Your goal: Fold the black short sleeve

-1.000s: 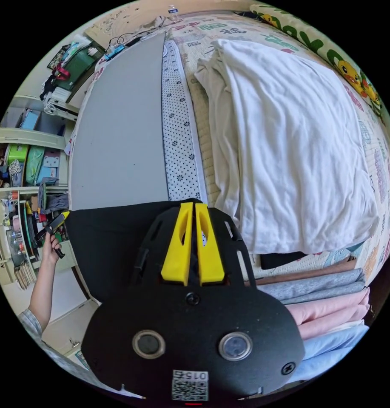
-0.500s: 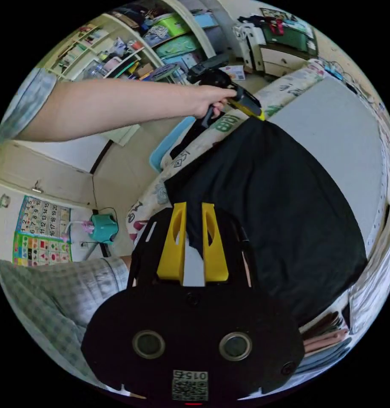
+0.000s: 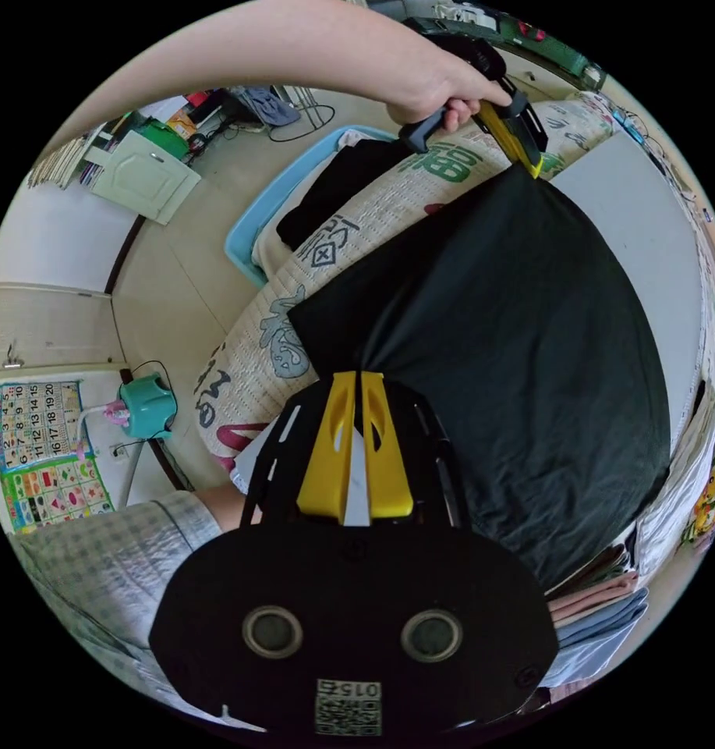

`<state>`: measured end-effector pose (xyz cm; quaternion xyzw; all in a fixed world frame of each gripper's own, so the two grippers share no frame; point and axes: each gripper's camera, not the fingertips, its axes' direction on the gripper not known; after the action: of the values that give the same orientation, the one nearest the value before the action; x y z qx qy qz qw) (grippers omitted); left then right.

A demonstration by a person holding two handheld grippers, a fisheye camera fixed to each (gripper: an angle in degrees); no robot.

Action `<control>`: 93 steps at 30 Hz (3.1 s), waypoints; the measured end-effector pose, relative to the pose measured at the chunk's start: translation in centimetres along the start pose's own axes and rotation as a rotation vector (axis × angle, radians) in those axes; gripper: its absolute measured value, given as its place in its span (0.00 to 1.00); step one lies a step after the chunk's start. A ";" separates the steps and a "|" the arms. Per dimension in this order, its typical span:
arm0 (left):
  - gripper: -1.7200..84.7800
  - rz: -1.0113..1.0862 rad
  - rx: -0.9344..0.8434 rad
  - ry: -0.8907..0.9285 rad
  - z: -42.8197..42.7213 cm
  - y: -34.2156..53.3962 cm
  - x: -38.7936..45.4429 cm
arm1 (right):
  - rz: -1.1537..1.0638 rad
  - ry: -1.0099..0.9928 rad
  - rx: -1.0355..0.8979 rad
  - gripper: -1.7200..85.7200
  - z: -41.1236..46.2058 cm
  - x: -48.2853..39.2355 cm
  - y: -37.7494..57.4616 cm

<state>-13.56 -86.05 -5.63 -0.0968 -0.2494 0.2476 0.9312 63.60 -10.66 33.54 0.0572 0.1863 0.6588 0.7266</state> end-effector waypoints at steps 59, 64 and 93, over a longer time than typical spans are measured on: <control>0.03 0.799 1.509 -0.254 -11.4 52.6 58.9 | 0.433 1.263 1.474 0.04 -14.4 22.8 90.5; 0.02 0.743 1.424 -0.177 -12.3 51.6 58.7 | 0.453 1.259 1.572 0.13 -13.7 23.5 89.6; 0.01 0.452 1.027 0.252 -13.8 32.4 65.2 | 0.086 0.563 1.124 0.01 -8.9 25.7 60.7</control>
<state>29.20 -25.81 -0.10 0.2883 0.0428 0.5164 0.8052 5.29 20.68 40.27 0.2622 0.6858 0.4785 0.4817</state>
